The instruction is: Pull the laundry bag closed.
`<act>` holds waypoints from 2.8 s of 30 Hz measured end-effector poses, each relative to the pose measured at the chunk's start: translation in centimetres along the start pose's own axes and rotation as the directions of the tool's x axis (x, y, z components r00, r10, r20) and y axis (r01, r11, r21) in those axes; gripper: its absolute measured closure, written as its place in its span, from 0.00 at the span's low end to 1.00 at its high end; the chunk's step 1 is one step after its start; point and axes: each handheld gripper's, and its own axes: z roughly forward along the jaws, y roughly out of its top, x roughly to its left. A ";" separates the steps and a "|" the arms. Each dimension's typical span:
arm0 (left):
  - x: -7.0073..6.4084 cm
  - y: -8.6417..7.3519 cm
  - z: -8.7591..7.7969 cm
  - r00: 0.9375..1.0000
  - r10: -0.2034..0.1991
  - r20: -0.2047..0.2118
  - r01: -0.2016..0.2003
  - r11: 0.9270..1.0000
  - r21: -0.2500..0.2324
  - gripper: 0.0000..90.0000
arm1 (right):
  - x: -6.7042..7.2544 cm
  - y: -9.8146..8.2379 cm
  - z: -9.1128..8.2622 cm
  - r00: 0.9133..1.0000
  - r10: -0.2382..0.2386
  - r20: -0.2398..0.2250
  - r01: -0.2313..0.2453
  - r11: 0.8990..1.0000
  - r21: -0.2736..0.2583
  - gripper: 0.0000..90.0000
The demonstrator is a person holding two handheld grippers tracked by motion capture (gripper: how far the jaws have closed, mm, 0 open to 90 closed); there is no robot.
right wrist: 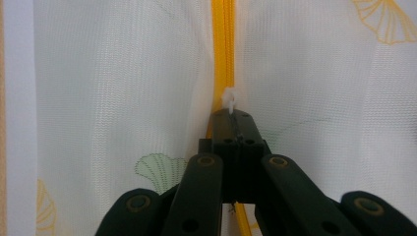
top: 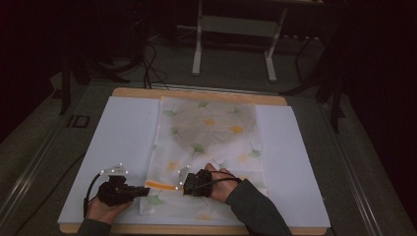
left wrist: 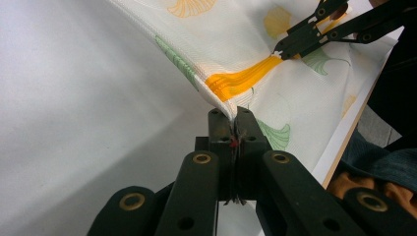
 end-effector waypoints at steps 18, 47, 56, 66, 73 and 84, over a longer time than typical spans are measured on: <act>0.1 0.0 -0.2 1.000 0.000 -0.003 0.000 1.000 -0.003 0.99 | -0.1 -1.0 -0.4 1.000 0.010 0.008 -0.010 1.000 0.008 1.00; 0.2 0.0 -0.2 1.000 -0.005 -0.006 0.005 1.000 -0.002 0.99 | -0.3 -3.4 -1.2 0.999 0.040 0.031 -0.041 0.999 0.029 1.00; 0.2 0.0 -0.3 1.000 -0.006 -0.005 0.006 1.000 -0.004 0.99 | -0.2 -4.0 -1.4 0.998 0.042 0.042 -0.043 0.999 0.028 1.00; 0.3 0.0 -0.3 1.000 -0.006 -0.008 0.006 1.000 -0.003 0.99 | -0.2 -5.4 -1.8 0.997 0.066 0.050 -0.068 0.997 0.036 1.00; 0.3 0.0 -0.3 1.000 -0.005 -0.009 0.005 1.000 -0.002 0.99 | -0.2 -6.0 -2.0 0.996 0.072 0.053 -0.074 0.996 0.040 1.00; 0.2 0.0 -0.4 1.000 -0.007 -0.009 0.007 1.000 -0.004 0.99 | 0.0 -6.8 -2.4 0.995 0.079 0.063 -0.082 0.995 0.049 1.00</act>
